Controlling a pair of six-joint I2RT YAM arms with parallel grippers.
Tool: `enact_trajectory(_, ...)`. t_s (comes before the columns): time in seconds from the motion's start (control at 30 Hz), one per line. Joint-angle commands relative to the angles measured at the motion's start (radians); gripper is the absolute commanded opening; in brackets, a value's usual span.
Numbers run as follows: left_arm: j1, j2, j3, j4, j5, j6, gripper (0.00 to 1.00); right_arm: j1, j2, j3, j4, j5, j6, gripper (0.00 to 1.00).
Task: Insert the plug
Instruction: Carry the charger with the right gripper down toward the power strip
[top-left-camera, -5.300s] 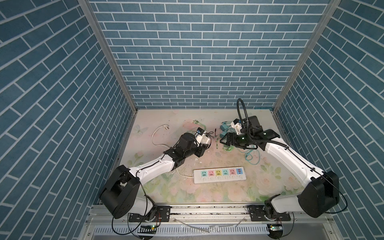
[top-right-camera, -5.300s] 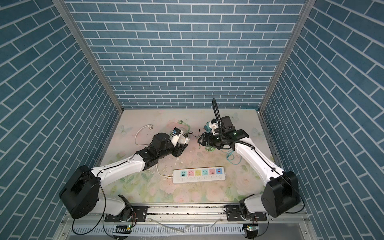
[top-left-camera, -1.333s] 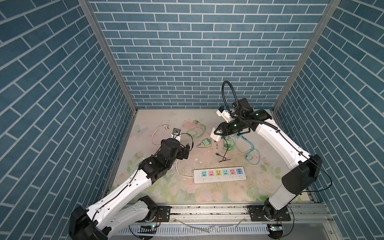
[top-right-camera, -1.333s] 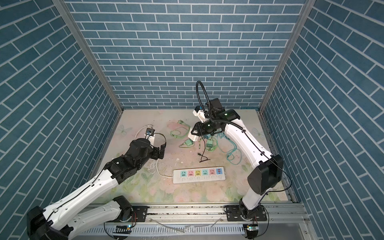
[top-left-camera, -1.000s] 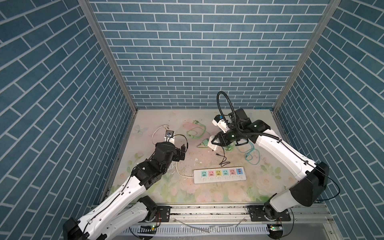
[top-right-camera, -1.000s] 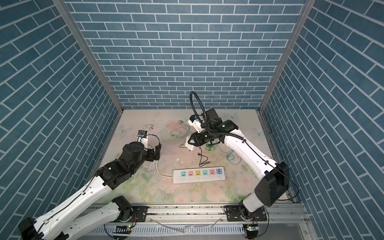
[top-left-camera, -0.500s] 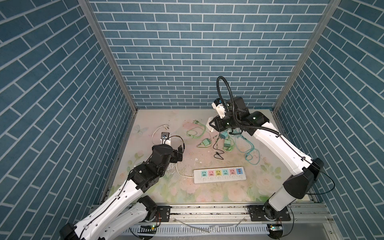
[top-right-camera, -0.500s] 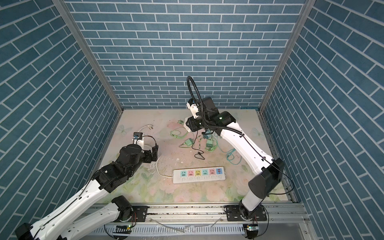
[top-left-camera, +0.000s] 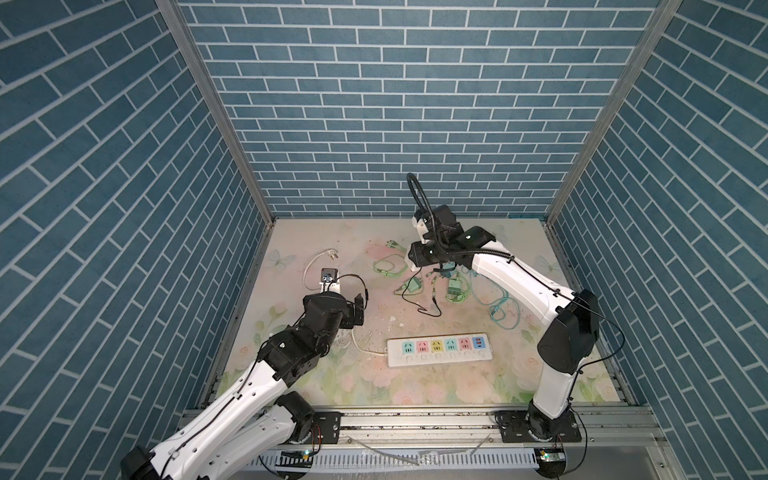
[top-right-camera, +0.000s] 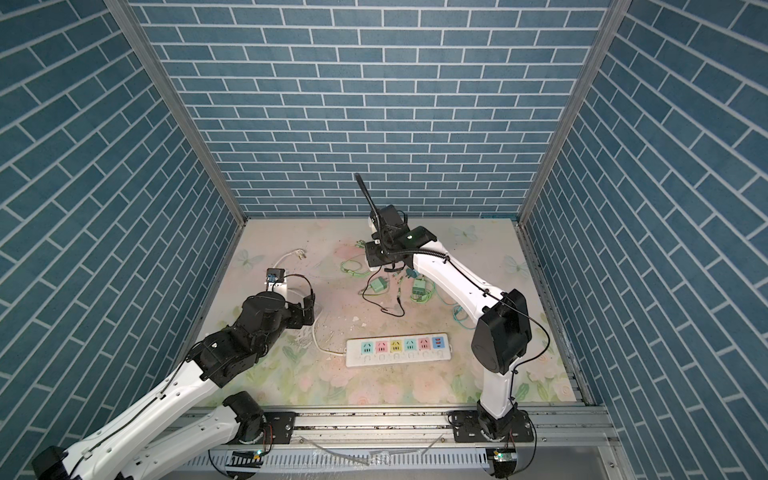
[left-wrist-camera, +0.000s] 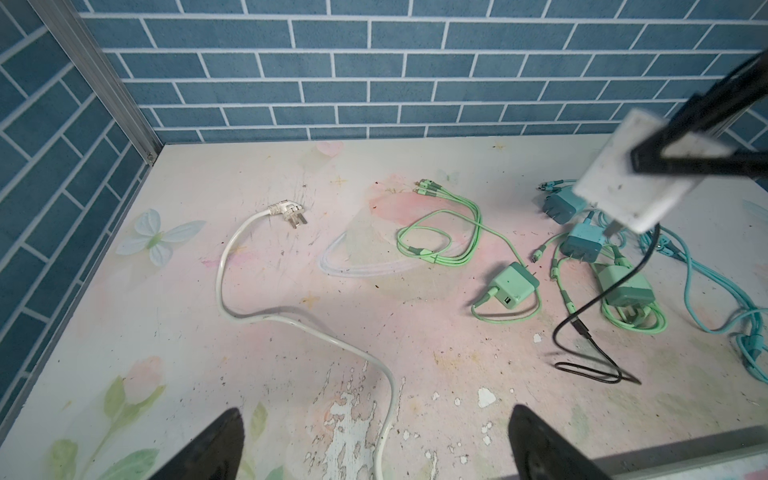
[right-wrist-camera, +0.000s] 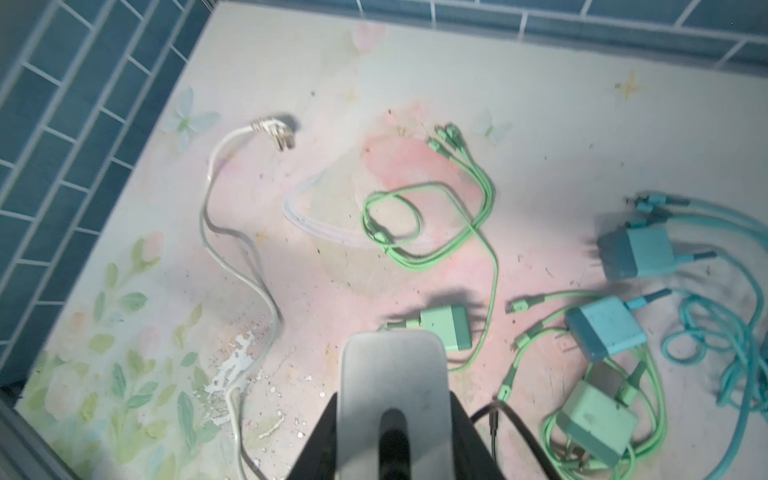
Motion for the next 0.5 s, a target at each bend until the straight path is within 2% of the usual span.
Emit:
enact_trajectory(0.0,0.004,-0.001,-0.01,-0.005,-0.01,-0.012,1.0,0.064,-0.051,-0.065,0.007,0.121,0.125,0.11)
enact_trajectory(0.27,0.004,0.006,-0.006,-0.037,0.015,-0.005,0.99,0.156,-0.066,-0.159,0.124,0.164,0.236,0.1)
enact_trajectory(0.47,0.004,-0.051,-0.08,0.055,0.21,0.016,1.0,0.162,-0.114,-0.178,0.202,0.184,0.29,0.11)
